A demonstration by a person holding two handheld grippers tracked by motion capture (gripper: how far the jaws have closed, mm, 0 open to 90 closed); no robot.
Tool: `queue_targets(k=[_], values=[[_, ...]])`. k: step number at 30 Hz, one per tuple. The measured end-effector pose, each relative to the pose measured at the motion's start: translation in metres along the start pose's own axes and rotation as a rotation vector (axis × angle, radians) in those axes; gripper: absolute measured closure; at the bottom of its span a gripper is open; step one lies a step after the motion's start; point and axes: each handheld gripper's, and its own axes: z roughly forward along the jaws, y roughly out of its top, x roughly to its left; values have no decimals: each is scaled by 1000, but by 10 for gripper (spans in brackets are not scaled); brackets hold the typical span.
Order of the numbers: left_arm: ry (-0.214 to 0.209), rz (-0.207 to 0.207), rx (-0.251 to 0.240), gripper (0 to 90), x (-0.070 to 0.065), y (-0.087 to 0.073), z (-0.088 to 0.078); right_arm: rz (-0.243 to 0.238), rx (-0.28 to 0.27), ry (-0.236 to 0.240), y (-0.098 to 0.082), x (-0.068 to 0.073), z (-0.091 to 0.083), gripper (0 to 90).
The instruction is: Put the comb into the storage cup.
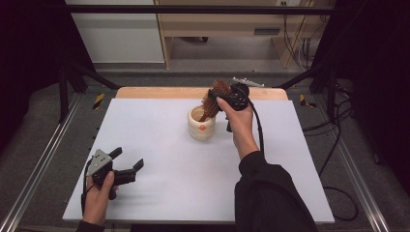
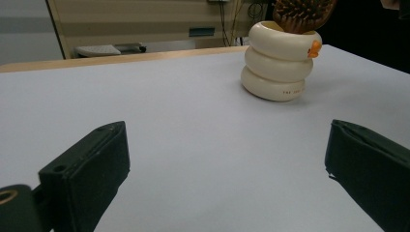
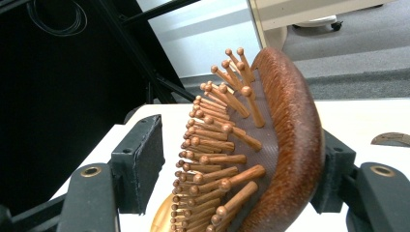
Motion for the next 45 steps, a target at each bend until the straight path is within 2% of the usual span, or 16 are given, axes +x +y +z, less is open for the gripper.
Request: queue_targets(k=[27, 45], values=[[1, 1, 0, 22, 0, 0, 0, -5, 14, 0, 1, 1, -2, 228], [0, 2, -3, 22, 0, 0, 0, -51, 19, -30, 1, 3, -5, 165]])
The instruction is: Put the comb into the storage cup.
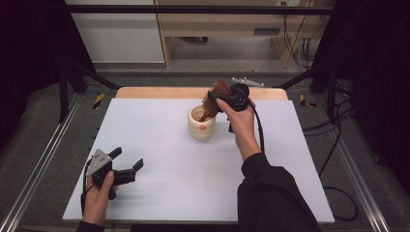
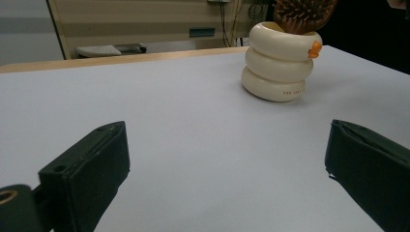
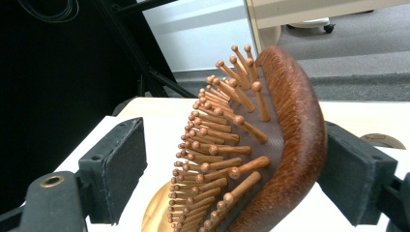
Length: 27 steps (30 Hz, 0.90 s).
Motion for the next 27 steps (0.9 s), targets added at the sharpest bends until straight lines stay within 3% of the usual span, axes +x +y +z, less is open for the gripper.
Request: queue_targets(k=[15, 24, 27], values=[[1, -1, 0, 22, 0, 0, 0, -11, -2, -13, 1, -1, -4, 128], [0, 0, 0, 22, 0, 0, 0, -58, -22, -47, 2, 1, -9, 90], [4, -4, -2, 22, 0, 0, -1, -64, -29, -34, 2, 1, -12, 84]])
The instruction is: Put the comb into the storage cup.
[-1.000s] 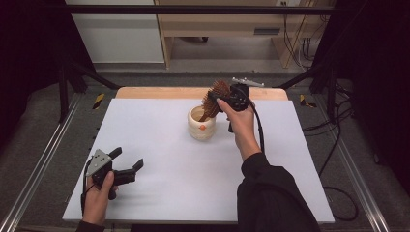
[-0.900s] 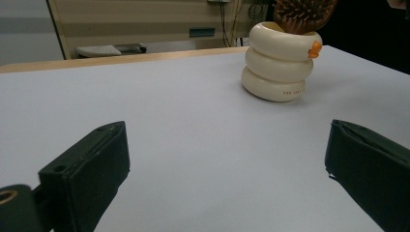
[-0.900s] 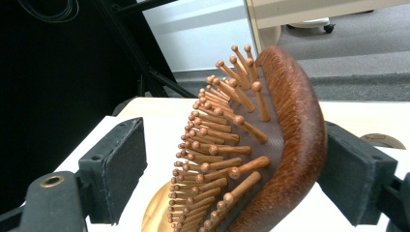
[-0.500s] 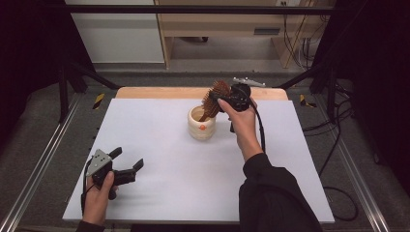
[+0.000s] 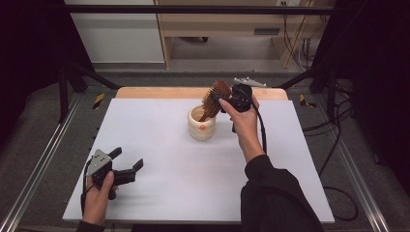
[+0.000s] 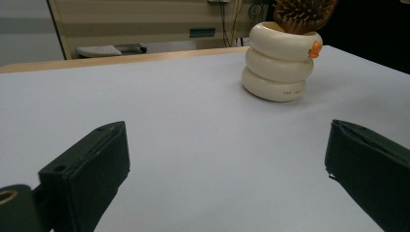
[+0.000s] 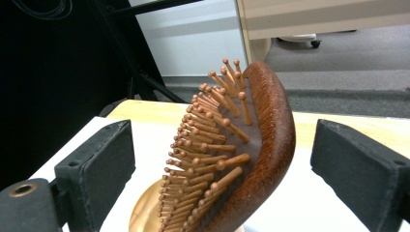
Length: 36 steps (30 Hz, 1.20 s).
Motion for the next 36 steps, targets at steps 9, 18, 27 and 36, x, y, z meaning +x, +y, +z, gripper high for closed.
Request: queue_targets(k=[9, 18, 27, 36], values=[[8, -2, -6, 22, 0, 0, -2, -17, -27, 20, 2, 1, -18, 71], [7, -4, -7, 22, 1, 0, -2, -37, -58, 27, 5, -2, -35, 68], [14, -2, -10, 22, 3, 0, -3, -40, -95, 32, 6, -6, -49, 76], [16, 11, -14, 22, 0, 1, -2, -72, -107, 34, 5, -13, -70, 67]])
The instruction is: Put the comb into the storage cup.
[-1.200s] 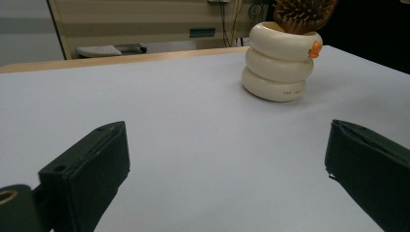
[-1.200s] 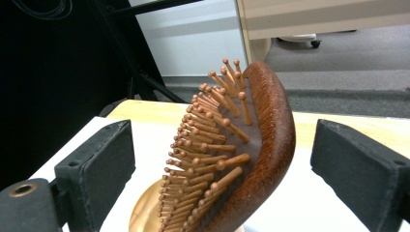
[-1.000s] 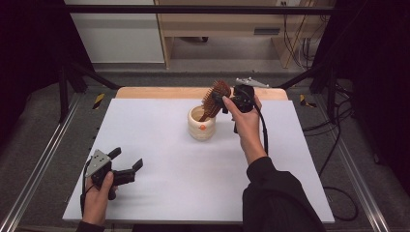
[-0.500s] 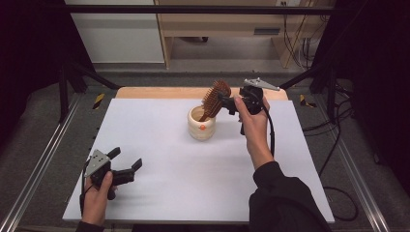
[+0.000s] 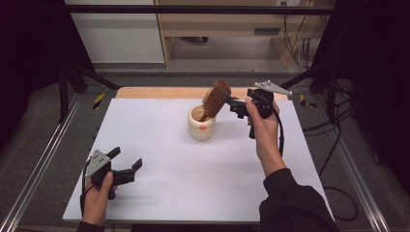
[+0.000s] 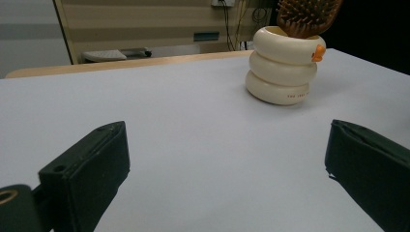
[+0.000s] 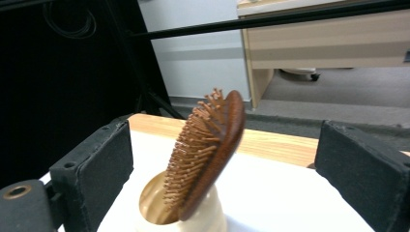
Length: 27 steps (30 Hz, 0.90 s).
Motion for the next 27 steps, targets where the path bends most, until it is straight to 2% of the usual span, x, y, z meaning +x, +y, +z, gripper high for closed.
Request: queue_targets(k=[6, 10, 16, 19, 27], values=[[2, -6, -4, 22, 2, 0, -1, -21, -38, -24, 4, -5, -15, 63], [10, -10, -14, 22, 4, 0, -2, -38, -59, -60, 2, -11, -23, 53], [15, -13, -13, 21, 6, -1, -3, -46, -82, -61, -2, -18, -34, 66], [19, -17, -15, 21, 7, -2, -5, -63, -107, -110, -5, -20, -41, 56], [29, -25, -27, 21, 8, -1, -6, -60, -120, -93, -9, -26, -52, 38]])
